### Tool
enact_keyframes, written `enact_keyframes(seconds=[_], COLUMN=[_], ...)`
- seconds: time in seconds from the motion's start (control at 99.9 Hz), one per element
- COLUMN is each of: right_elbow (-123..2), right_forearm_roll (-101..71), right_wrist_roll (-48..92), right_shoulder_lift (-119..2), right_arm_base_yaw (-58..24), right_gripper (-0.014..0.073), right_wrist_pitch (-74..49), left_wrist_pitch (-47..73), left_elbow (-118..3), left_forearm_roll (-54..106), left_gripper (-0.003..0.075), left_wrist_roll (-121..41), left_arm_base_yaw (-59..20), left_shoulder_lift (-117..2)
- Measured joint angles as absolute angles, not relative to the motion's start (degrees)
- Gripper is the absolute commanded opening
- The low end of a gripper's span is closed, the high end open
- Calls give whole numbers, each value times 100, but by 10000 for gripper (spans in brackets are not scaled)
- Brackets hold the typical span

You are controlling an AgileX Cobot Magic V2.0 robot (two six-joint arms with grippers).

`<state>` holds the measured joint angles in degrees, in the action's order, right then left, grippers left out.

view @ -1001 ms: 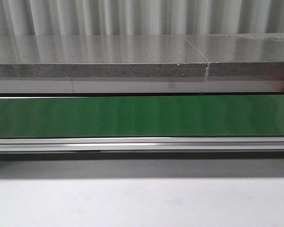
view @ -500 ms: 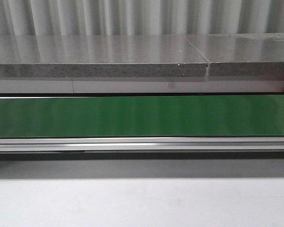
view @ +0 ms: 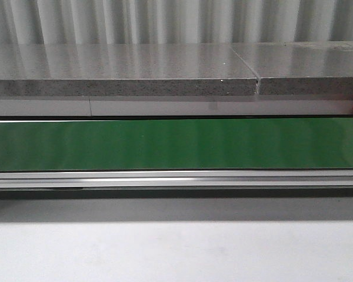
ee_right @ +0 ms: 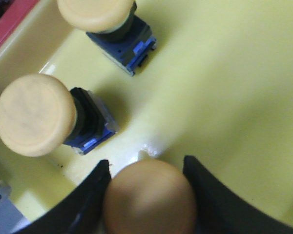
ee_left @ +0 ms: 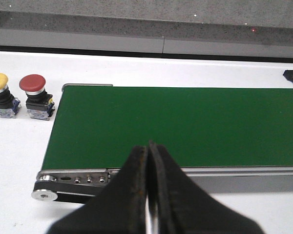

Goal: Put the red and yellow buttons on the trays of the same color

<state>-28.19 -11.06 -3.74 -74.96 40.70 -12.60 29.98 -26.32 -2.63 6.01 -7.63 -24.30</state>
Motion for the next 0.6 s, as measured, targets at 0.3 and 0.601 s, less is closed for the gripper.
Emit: enact_keyframes(seconds=[0.3, 0.601], right_elbow=[-2819, -2819], right_forearm_roll=[-1106, -1106], right_wrist_roll=[-358, -368], right_shoulder_lift=[-7417, -6028], right_arm_base_yaw=[4036, 3558], right_gripper=[581, 581], right_wrist_pitch=[-1272, -1171], left_wrist_pitch=[2998, 2998], left_elbow=[-2632, -2632], left_forearm_roll=[-263, -263], left_gripper=[-21, -21], left_wrist_roll=[601, 601], left_arm_base_yaw=[-763, -763], left_shoulder_lift=[-2430, -2430])
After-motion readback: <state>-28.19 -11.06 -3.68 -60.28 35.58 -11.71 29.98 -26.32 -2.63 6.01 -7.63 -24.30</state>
